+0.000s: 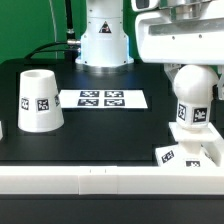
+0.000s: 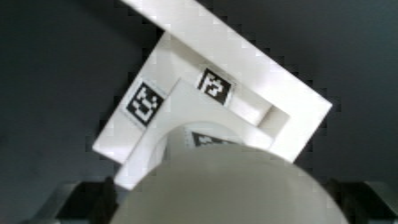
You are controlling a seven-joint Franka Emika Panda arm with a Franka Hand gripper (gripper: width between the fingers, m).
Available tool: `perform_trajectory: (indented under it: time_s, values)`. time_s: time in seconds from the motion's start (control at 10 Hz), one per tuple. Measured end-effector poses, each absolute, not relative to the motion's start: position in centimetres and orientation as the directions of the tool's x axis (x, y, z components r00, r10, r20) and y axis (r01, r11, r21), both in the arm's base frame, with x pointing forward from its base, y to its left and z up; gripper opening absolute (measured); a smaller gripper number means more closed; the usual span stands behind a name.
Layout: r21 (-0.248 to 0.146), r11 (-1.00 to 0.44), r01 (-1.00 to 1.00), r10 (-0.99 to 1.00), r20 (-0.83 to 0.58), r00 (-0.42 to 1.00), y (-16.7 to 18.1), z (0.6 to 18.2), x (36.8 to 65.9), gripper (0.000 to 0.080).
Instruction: Assemble lamp
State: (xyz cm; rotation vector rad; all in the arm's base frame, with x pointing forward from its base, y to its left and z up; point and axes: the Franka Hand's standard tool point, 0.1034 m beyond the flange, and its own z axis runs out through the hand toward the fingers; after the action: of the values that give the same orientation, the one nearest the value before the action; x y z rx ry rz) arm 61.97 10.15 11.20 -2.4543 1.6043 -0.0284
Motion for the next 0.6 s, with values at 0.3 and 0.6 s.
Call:
perform_trajectory:
  time_s: [0.3,0.6]
  values:
    - [-0.185,-0.188,-0.964,-0.963,-0.159,0.218,10.57,11.24,62.22,0.0574]
    - [-0.198,-0.305,-0.932,-0.932,-0.139,0.335,10.45,11.24,62.19,0.0689]
